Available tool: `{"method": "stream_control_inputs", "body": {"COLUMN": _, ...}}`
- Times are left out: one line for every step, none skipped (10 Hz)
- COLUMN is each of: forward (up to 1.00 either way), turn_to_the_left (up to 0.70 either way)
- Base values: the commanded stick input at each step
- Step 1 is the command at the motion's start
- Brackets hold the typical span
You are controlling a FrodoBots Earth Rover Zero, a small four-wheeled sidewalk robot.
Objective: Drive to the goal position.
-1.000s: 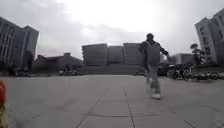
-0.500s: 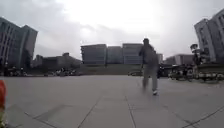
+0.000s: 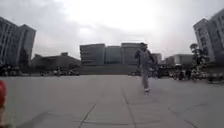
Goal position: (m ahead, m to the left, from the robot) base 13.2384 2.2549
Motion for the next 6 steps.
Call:
{"method": "stream_control_inputs", "body": {"forward": 1.00, "turn_to_the_left": 0.00}}
{"method": "stream_control_inputs", "body": {"forward": 1.00, "turn_to_the_left": 0.00}}
{"method": "stream_control_inputs", "body": {"forward": 1.00, "turn_to_the_left": 0.00}}
{"method": "stream_control_inputs", "body": {"forward": 1.00, "turn_to_the_left": 0.00}}
{"method": "stream_control_inputs", "body": {"forward": 1.00, "turn_to_the_left": 0.00}}
{"method": "stream_control_inputs", "body": {"forward": 1.00, "turn_to_the_left": 0.00}}
